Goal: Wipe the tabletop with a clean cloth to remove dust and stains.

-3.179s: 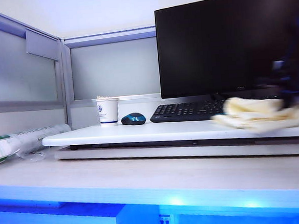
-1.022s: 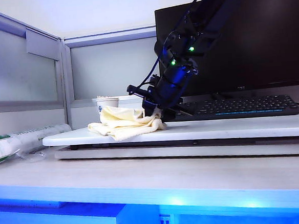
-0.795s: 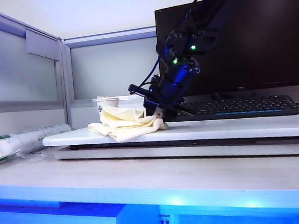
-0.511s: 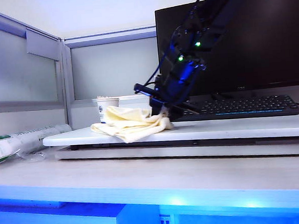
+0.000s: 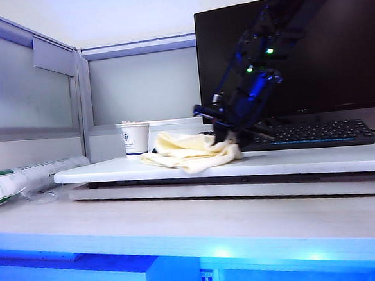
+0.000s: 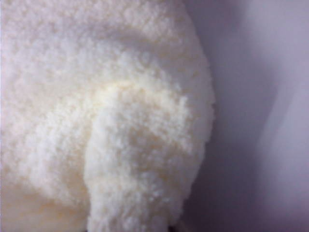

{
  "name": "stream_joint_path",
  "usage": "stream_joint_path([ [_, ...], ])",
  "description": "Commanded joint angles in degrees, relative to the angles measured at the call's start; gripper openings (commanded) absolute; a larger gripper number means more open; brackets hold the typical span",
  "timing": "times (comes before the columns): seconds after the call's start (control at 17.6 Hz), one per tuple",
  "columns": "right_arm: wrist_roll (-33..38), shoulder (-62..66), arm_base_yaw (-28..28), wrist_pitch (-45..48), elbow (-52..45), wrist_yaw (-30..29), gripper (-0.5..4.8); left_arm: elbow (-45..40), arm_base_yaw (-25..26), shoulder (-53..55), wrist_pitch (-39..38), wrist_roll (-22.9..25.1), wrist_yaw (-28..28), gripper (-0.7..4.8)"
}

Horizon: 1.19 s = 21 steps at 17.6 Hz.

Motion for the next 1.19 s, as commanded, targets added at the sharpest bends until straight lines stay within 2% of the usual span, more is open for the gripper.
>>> stream_joint_path([
  [0.06, -1.2, 1.3, -2.1, -9.0, -1.1, 4.9, -0.05, 0.0, 0.0, 0.0, 0.1, 0.1, 0.2, -0.05],
  [0.57, -5.2, 0.9, -3.6, -11.8, -1.0, 3.7, 0.03, 0.0, 0.0, 0.0, 0.1, 0.2, 0.2, -0.05],
  [0.91, -5.1, -1.3, -3.5, -9.3, -0.9, 2.2, 2.75, 0.0, 0.0, 0.0, 0.1, 0.2, 0.2, -0.05],
  [1.08, -5.2, -3.6, -3.5, -8.5, -0.9, 2.3, 3.37, 0.0, 0.0, 0.0, 0.1, 0.2, 0.2, -0.04],
  [1.19, -5.2, -5.8, -3.5, -7.5, -0.8, 2.3, 3.43, 0.0, 0.0, 0.0, 0.1, 0.2, 0.2, -0.04],
])
